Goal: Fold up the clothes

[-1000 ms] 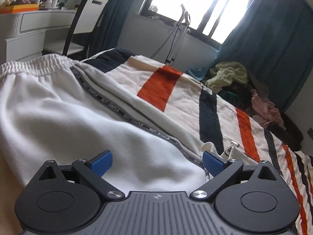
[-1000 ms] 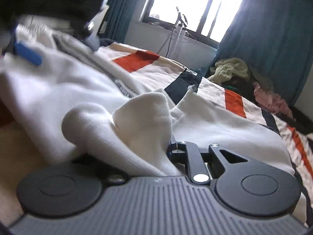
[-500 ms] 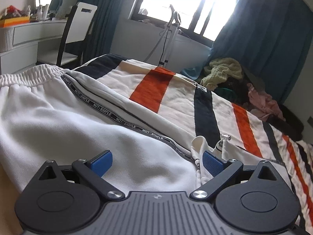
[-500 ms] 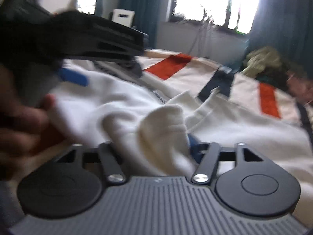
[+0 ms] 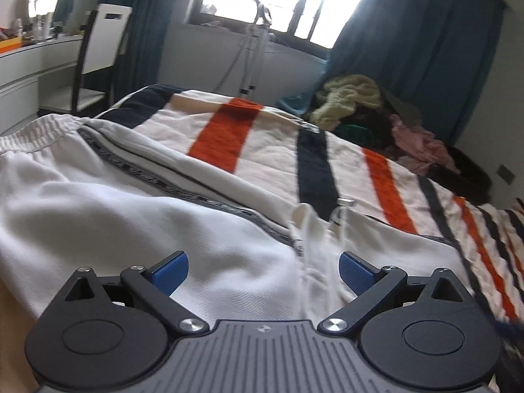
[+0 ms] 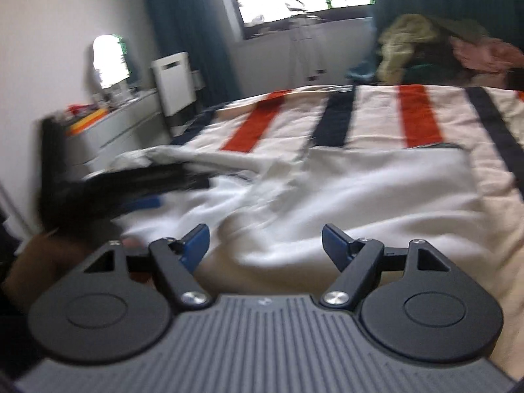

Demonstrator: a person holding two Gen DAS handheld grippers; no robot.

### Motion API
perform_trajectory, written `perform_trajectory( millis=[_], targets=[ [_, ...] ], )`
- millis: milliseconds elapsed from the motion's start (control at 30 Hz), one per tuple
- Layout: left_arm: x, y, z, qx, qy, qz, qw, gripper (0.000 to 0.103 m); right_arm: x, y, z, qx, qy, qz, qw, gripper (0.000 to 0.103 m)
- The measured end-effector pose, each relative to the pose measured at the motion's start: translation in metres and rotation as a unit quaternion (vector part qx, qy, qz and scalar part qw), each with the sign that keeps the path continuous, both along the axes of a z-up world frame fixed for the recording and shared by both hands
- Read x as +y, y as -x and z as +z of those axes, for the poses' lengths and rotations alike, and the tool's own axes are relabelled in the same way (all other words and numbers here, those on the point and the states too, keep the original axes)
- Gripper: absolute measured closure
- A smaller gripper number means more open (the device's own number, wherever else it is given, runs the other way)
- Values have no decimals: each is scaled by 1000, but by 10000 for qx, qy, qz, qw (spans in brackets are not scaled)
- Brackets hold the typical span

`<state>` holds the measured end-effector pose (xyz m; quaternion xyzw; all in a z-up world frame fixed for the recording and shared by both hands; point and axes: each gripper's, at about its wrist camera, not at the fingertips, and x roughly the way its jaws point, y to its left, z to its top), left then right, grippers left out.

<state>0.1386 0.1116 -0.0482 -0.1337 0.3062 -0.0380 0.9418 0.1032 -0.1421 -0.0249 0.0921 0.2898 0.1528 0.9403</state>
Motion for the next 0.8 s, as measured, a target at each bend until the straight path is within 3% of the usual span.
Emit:
perform_trajectory(
  millis=[300, 367, 533, 667, 800],
  targets=[
    [-16, 9, -5, -74, 488, -956, 9942, 12, -12, -121, -15, 425, -663, -467, 9958, 26],
    [-22, 5, -12, 19, 480, -1099, 9928, 21, -4, -145, -24, 497, -809, -278, 9951, 26],
    [-36, -5, -27, 147, 465, -1524, 9871, 34, 14, -179, -48, 484, -633, -55, 9968, 27],
    [-50, -13, -39, 140, 149, -1690, 9854, 41, 18, -192, -71, 510, -467, -159, 9975, 32],
    [-54, -17, -43, -9, 61, -1822, 9832, 41, 14, -197, -78, 516, -465, -394, 9968, 72]
  ],
)
